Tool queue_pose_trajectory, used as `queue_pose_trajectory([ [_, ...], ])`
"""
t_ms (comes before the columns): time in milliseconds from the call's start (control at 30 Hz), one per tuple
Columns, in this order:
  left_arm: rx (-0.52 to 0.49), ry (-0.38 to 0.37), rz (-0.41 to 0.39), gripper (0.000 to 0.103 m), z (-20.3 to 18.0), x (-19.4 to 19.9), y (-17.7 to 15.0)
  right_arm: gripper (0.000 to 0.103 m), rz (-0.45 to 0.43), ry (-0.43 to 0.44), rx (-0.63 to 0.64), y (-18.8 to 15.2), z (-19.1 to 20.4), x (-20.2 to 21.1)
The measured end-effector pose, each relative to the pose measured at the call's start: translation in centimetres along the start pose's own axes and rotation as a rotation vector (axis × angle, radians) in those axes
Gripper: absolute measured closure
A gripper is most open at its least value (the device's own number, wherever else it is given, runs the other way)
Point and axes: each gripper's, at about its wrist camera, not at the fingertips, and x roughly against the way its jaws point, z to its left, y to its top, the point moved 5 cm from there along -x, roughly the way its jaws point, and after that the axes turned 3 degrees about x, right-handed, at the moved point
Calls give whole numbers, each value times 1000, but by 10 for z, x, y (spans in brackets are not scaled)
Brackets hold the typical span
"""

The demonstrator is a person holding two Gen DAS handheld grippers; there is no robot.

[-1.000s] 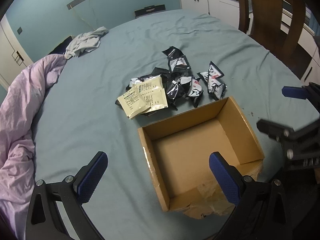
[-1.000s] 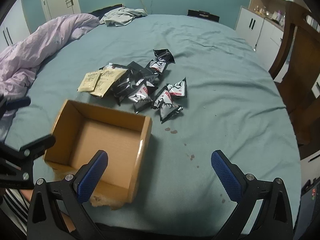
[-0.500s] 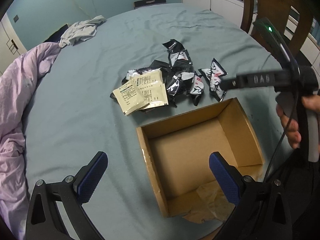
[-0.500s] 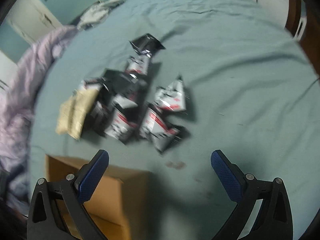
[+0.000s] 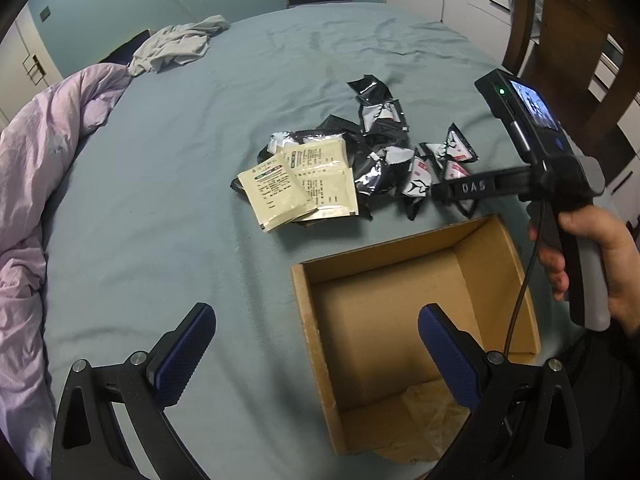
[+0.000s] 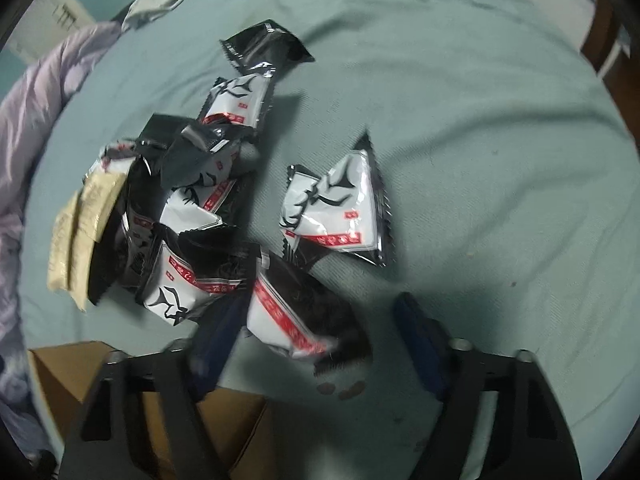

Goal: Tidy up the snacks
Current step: 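Grasp a black-and-white snack packet with the right gripper, then grasp a beige sachet with the left gripper while the right gripper holds its packet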

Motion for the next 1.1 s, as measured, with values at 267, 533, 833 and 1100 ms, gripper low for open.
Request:
queue_pose_trajectory([
  [267, 27, 9, -33, 0, 8, -5, 6, 63, -53, -85, 69, -5, 4, 13],
  [533, 149, -44, -54, 0, 36, -3, 10, 64, -280, 29, 15, -35, 2, 111],
  [833, 153, -9, -23, 0, 49, -41, 43, 64, -452, 128, -1, -133, 17, 166],
  [1100, 147, 4, 28, 0, 44, -83, 79, 64, -447, 90, 89, -129, 33, 154],
])
